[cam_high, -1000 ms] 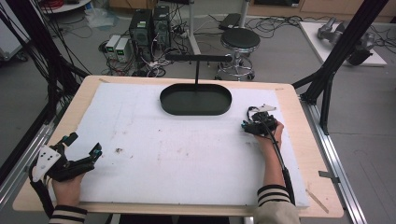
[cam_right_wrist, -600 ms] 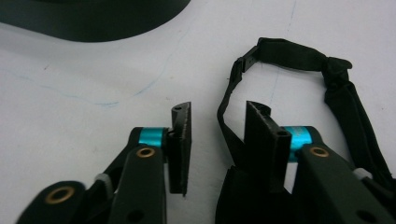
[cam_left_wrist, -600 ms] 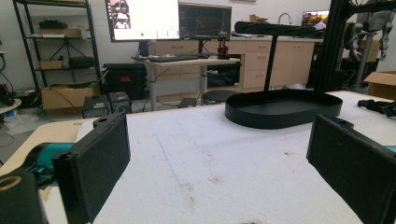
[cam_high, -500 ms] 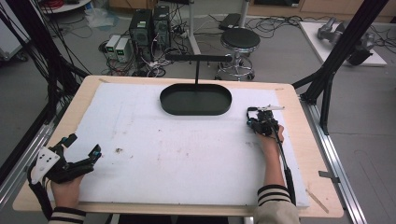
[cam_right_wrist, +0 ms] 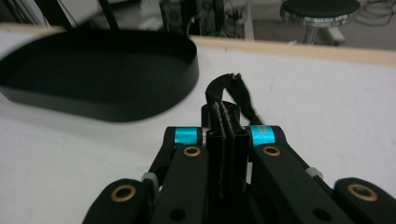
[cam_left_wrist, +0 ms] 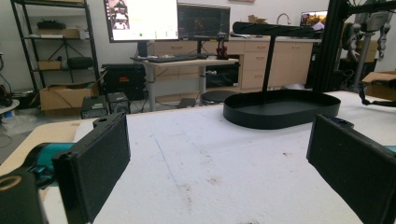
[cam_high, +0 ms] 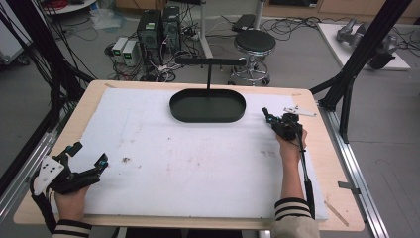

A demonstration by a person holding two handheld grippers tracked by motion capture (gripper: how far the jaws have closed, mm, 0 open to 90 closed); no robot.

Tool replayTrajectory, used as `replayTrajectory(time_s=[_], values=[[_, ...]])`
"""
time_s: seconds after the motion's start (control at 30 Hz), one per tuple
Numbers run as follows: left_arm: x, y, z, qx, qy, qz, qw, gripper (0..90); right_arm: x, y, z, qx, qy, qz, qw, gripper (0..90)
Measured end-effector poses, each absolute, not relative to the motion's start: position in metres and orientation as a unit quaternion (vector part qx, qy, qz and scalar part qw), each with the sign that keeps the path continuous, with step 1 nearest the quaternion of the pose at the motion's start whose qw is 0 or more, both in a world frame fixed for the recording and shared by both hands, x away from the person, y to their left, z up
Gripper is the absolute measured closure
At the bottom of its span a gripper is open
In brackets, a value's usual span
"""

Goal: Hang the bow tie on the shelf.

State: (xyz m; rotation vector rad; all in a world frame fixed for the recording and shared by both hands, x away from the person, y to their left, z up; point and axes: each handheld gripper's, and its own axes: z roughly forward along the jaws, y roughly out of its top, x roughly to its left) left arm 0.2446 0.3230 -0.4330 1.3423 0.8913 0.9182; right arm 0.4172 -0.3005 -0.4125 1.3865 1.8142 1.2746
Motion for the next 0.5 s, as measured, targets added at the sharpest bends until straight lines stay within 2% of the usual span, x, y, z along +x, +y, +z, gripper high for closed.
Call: replayTrajectory(time_s=[0.33, 0.5], values=[[0.246, 0.319, -0.433, 0.580, 0.382, 0.395, 0.602, 6.6, 0.400, -0.303, -0.387, 0.489, 0.611, 0.546, 0.298, 89.1], [0.246, 0.319, -0.433, 0.580, 0.381, 0.395, 0.602, 6.6, 0.393, -0.294, -0.366, 0.470, 0.580, 0.570, 0.343, 89.1]])
